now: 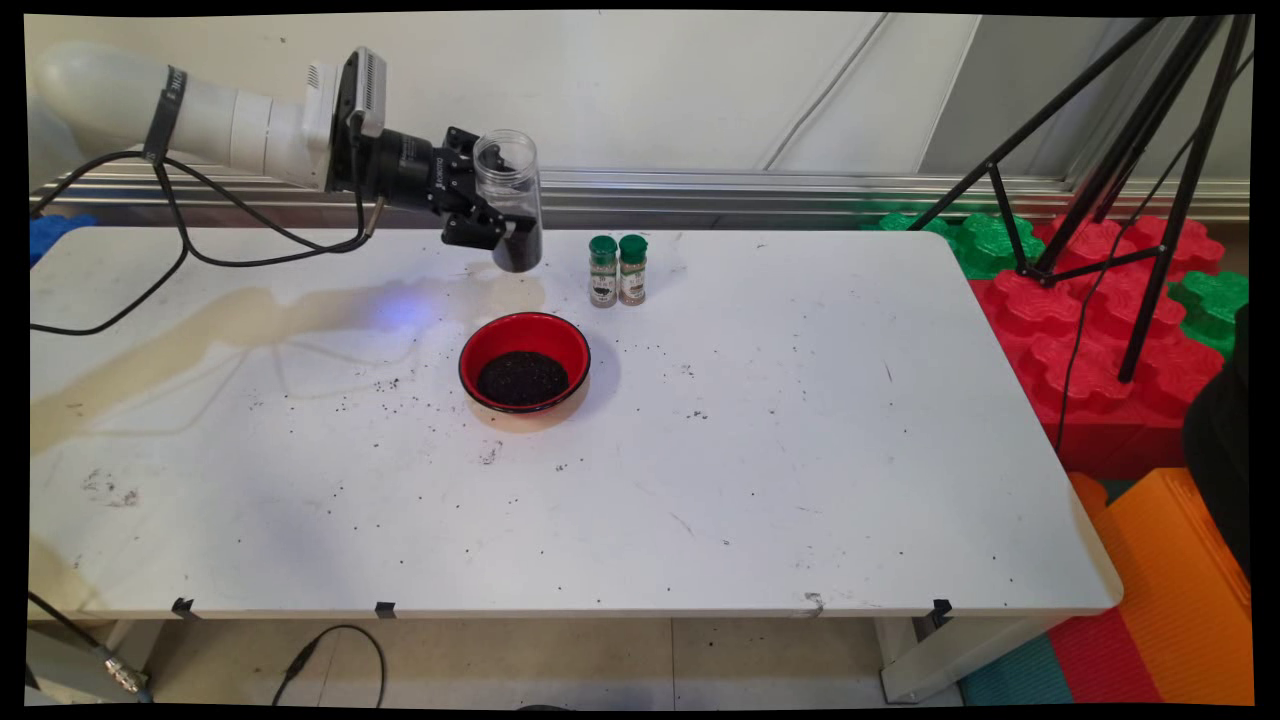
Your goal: Pour the black seasoning powder in the red bowl
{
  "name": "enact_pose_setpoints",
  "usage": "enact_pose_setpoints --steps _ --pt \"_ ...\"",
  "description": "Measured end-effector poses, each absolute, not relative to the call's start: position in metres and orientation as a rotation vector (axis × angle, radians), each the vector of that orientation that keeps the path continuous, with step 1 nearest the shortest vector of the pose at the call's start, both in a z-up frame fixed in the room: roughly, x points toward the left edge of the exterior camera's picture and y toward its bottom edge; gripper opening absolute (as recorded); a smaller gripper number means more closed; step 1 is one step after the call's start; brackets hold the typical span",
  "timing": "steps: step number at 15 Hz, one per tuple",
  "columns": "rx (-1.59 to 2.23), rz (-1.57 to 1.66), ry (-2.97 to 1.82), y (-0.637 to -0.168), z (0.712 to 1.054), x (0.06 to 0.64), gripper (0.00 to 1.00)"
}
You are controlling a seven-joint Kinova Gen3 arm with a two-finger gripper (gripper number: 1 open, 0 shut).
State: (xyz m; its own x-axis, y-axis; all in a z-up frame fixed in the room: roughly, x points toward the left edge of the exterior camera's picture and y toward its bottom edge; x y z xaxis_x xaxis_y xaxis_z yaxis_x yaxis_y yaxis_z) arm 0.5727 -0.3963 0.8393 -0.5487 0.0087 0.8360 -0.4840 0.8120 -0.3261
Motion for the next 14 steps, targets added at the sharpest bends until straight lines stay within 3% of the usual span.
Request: enact_pose_setpoints --steps 14 --pt "0.298 0.815 -2.161 -0.395 0.826 0.589 0.0"
